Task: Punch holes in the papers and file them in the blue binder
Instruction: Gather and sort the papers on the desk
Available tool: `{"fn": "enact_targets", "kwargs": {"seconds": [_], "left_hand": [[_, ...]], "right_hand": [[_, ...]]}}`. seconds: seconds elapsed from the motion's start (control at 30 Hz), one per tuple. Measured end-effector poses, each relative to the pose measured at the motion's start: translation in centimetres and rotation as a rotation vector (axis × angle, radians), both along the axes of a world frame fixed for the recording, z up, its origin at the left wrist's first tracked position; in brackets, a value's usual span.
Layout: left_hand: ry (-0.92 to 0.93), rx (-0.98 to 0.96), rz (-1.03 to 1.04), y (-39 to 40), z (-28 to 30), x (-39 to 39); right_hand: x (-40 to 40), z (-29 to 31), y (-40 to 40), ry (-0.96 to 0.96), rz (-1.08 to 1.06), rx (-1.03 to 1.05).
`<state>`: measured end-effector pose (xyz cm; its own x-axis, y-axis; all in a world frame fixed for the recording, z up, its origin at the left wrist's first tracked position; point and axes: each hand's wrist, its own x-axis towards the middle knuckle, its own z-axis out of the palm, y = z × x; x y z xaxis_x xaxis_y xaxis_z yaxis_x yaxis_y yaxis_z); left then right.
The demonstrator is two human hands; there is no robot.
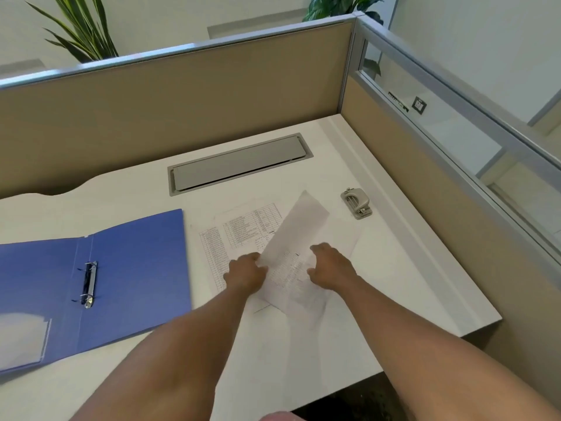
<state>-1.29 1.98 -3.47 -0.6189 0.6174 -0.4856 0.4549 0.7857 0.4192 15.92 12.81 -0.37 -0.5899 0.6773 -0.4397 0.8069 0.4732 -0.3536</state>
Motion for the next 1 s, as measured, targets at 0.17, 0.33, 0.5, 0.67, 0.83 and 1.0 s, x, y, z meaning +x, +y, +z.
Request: {"fn": "enact_targets", "kwargs": {"seconds": [0.17, 0.33, 0.5, 0.67, 0.83, 1.0], "left_hand": [[0.164, 0.086, -0.106, 1.5, 4.1, -4.4], [0.331, 0.154, -0.363, 3.0, 7.7, -7.4], [0.529, 0.319, -0.519, 4.1, 10.6, -9.1], [0.621, 0.459, -0.378, 4.4, 11.4, -9.6], [0.47, 0.478, 0.028, 3.5, 9.5, -8.4], [0.222, 0.383, 0.315, 2.1, 5.1, -7.1]], "right_hand": [[-4.5, 3.9, 1.5, 0.218, -0.02, 0.137], [-8.4, 7.1, 3.0, 0.217, 0.157, 0.369], [-9.5, 8.7, 3.6, 0.116, 0.177, 0.286], [-8.7, 8.9, 3.9, 0.116, 0.113, 0.225], [-8.0, 8.1, 5.0, 0.228, -0.122, 0.092], [-7.9, 6.8, 6.8, 0.361, -0.274, -0.053]]}}
